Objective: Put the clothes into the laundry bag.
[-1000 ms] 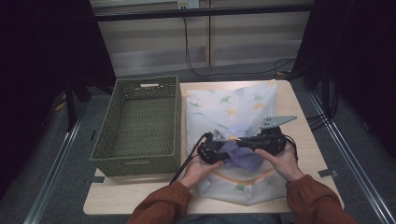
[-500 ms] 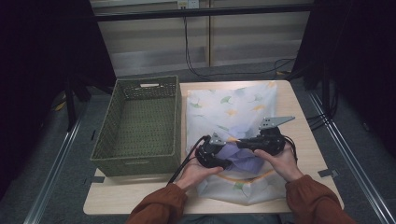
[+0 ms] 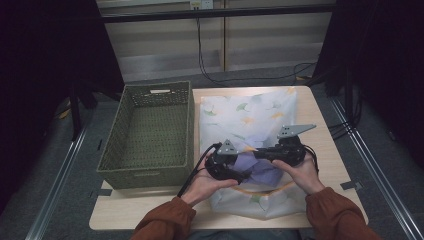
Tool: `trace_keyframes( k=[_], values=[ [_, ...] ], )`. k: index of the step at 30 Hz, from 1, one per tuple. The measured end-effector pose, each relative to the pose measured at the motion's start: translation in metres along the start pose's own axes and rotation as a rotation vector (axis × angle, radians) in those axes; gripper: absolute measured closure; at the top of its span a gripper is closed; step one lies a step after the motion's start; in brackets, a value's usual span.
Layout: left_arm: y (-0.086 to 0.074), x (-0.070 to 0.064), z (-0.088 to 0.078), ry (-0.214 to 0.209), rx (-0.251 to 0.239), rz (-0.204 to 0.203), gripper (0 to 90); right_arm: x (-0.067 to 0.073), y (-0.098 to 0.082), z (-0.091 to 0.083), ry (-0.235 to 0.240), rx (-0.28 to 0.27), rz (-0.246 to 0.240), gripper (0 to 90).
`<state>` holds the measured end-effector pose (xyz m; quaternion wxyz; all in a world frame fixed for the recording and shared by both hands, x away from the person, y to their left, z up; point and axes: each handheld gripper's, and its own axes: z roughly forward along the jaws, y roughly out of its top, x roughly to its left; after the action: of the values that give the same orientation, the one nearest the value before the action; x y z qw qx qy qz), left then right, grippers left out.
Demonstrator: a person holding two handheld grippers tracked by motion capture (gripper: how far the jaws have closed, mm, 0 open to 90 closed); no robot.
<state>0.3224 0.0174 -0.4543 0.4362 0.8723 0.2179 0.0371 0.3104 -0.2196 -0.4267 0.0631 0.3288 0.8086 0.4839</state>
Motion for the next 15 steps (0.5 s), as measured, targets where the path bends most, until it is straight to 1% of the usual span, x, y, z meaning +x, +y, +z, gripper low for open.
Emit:
trace_keyframes(
  k=[1,4,5,6,7,8,9,10,11,12,13,14,15],
  values=[
    [-0.001,0.002,0.003,-0.002,-0.001,-0.008,32.2,0.0,0.0,0.0,0.0,0.001,0.0,87.6],
    [-0.005,0.005,0.017,-0.009,0.023,-0.015,31.1,-0.001,0.0,0.0,0.0,0.001,0.002,87.6],
    [-0.007,0.005,0.022,-0.01,0.044,-0.007,30.6,-0.001,0.0,0.0,-0.001,0.003,-0.001,87.5],
    [-0.009,0.003,0.025,-0.002,0.07,0.011,30.8,-0.001,-0.001,-0.001,0.0,0.002,-0.003,87.4],
    [-0.012,0.003,0.028,0.012,0.102,0.038,31.0,-0.002,-0.001,-0.001,0.001,0.002,-0.001,87.4],
    [-0.015,0.001,0.031,0.013,0.107,0.034,31.0,-0.002,-0.002,-0.001,0.001,0.002,0.005,87.3],
    [-0.017,0.002,0.031,0.013,0.122,0.053,31.1,-0.003,-0.002,-0.002,0.001,0.0,0.004,87.2],
    [-0.019,0.001,0.032,0.019,0.114,0.031,31.2,-0.003,-0.003,-0.002,-0.001,0.003,0.004,87.1],
    [-0.02,0.0,0.033,0.02,0.1,0.035,31.7,-0.004,-0.003,-0.003,-0.003,0.005,0.005,87.1],
    [-0.021,0.0,0.032,0.02,0.107,0.045,32.7,-0.004,-0.003,-0.003,-0.004,0.004,0.007,87.1],
    [-0.02,0.002,0.031,0.019,0.125,0.048,33.1,-0.004,-0.003,-0.003,-0.005,0.007,0.009,87.1],
    [-0.021,0.001,0.031,0.016,0.121,0.037,33.6,-0.004,-0.003,-0.003,-0.006,0.01,0.01,87.1],
    [-0.022,0.002,0.031,-0.002,0.13,0.049,33.5,-0.004,-0.004,-0.003,-0.006,0.012,0.012,87.1]
  ],
)
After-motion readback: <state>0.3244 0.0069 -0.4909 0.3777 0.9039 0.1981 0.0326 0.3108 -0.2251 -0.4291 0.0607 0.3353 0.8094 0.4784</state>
